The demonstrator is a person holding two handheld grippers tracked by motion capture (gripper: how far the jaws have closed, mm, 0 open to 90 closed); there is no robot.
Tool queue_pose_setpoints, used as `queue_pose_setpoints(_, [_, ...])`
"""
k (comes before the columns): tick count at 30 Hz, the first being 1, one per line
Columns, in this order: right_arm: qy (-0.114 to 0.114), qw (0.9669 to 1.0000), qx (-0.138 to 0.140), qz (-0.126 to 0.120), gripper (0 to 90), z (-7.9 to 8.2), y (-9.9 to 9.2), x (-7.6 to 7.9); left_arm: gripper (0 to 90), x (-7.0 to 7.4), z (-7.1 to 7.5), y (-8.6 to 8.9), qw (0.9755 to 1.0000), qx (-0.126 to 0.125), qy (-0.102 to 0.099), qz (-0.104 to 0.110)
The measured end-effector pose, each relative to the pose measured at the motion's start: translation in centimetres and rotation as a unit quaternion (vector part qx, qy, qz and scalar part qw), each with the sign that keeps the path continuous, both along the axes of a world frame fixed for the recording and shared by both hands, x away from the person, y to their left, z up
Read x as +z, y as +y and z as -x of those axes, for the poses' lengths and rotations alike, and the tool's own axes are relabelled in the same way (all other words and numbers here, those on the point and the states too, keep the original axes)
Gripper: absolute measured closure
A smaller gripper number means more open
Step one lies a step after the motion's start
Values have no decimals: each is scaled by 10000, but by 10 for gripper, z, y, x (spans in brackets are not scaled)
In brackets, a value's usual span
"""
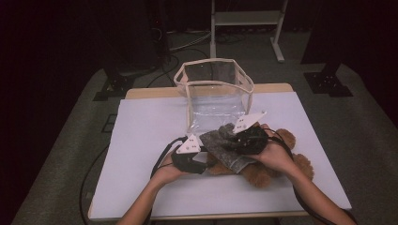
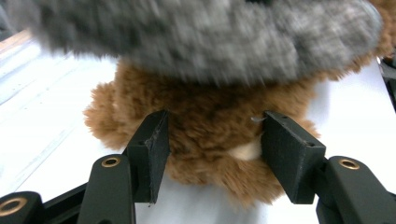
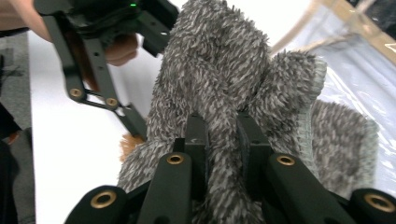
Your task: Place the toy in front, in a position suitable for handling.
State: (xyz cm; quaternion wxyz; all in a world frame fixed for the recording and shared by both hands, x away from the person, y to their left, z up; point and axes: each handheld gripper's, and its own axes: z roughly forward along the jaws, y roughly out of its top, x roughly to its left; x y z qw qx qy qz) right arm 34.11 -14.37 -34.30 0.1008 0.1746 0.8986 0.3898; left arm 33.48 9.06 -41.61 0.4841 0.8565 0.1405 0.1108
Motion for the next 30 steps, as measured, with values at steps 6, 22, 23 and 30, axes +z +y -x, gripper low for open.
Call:
queue_pose_setpoints(6, [165,9995,248,-47,766,9,5,-10,419,-1,-1,-3,9999,60,-72,-50])
queue_pose_setpoints(22, [216,9990,397,1,766,21,-8,-19,427,0,-3,-8,9999,14,-123,-45])
queue_pose_setpoints(23, [244,9988,421,-25,766,22,-10,-19,425,0,-3,-8,9999,14,-114,-37])
queue_pose_setpoints(30, [115,9995,287,-118,766,24,-22,-11,422,0,-2,-10,9999,-155,-13,-3])
